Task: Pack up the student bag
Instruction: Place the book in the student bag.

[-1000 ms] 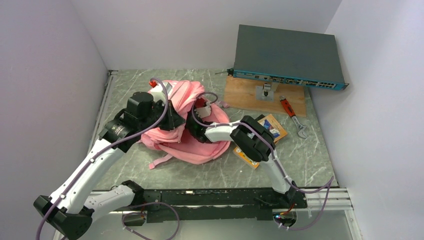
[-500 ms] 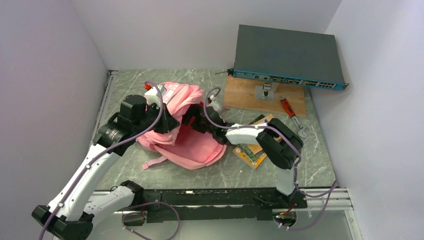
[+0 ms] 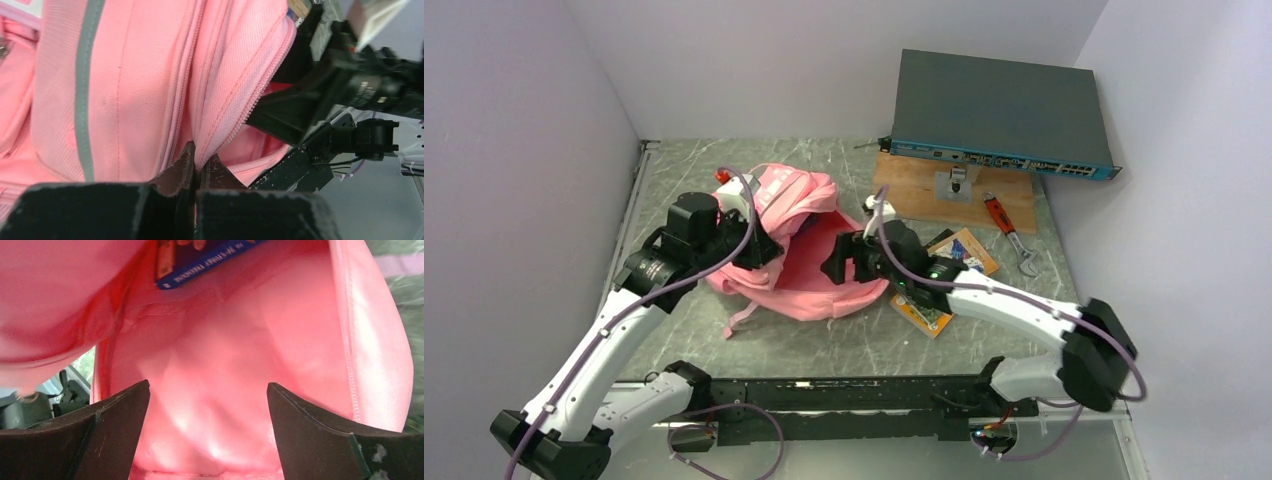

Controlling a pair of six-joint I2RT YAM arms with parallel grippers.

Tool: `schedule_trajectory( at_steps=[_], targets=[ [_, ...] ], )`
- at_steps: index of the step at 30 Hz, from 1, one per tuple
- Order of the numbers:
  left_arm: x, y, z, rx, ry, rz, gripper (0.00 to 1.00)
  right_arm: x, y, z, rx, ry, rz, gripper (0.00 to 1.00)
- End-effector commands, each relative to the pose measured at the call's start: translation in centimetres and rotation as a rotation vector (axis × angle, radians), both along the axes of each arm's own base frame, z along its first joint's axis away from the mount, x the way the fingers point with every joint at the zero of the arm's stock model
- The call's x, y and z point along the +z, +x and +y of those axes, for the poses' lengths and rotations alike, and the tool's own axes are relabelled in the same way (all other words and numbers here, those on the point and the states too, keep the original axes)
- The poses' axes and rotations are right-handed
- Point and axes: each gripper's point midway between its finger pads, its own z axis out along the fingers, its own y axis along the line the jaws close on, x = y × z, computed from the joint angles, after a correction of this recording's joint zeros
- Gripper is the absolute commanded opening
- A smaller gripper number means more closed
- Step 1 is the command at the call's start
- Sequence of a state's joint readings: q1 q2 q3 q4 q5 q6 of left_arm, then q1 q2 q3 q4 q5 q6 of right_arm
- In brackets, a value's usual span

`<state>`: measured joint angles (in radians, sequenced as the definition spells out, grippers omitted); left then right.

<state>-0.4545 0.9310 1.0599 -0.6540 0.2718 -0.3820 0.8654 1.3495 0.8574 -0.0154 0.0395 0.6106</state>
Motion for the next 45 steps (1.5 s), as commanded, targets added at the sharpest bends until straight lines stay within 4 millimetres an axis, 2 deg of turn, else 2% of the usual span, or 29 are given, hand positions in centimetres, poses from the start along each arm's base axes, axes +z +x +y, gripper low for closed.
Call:
schedule_trajectory(
  at_steps=[1,6,8,10,12,14,18,22,25,30,33,35,37,41,45],
  targets=[
    [0.7,2.9,2.1,0.100,0.058,-0.108,0.00,0.0,-1.3,-7.2,-0.062,-0.187,-0.064,0.91],
    [-0.3,2.7,2.1,0.094,0.052,-0.091,0.00,1.9,-0.7,-12.2,-0.207,-0.063,-0.072,0.97],
    [-0.6,2.4,1.6,0.077,0.030,-0.071,0.00,2.2,-0.7,-12.4,-0.176,0.013,-0.071,0.99],
    [-0.8,2.1,0.9,0.044,-0.003,-0.055,0.00,2.7,-0.7,-10.8,-0.106,0.103,-0.068,0.99],
    [-0.9,1.9,0.2,0.019,-0.032,-0.040,0.00,2.8,-0.7,-8.2,-0.021,0.175,-0.020,0.99],
    [-0.9,1.9,0.1,0.020,-0.038,-0.030,0.00,3.1,-0.1,-6.3,0.017,0.213,0.019,0.93],
    [-0.2,1.6,1.6,0.097,-0.018,-0.038,0.00,2.4,1.6,-6.3,-0.066,0.191,0.031,0.92],
    [0.8,1.0,3.1,0.174,-0.028,-0.096,0.00,1.1,2.9,-5.5,-0.063,0.144,0.052,0.90],
    [0.4,0.7,4.0,0.221,-0.018,-0.091,0.00,0.8,4.2,-3.9,-0.015,0.154,0.029,0.90],
    [-1.2,0.6,4.4,0.249,0.002,-0.043,0.00,1.0,6.2,0.0,0.126,0.160,0.070,0.86],
    [-2.0,0.6,4.7,0.268,0.027,0.000,0.00,1.8,6.5,0.5,0.154,0.162,0.046,0.87],
    [-2.3,0.7,4.5,0.263,0.017,0.010,0.00,1.4,6.5,-0.6,0.126,0.105,0.047,0.87],
    [-2.1,0.7,4.1,0.252,-0.005,0.012,0.00,0.4,5.8,-2.9,0.076,0.032,0.080,0.88],
    [-1.7,0.9,3.1,0.218,-0.048,0.001,0.00,-0.1,4.3,-9.8,-0.094,-0.069,0.067,0.90],
    [-1.8,1.2,2.4,0.180,-0.047,0.012,0.00,0.0,2.6,-15.8,-0.232,-0.128,0.070,0.93]
  ],
)
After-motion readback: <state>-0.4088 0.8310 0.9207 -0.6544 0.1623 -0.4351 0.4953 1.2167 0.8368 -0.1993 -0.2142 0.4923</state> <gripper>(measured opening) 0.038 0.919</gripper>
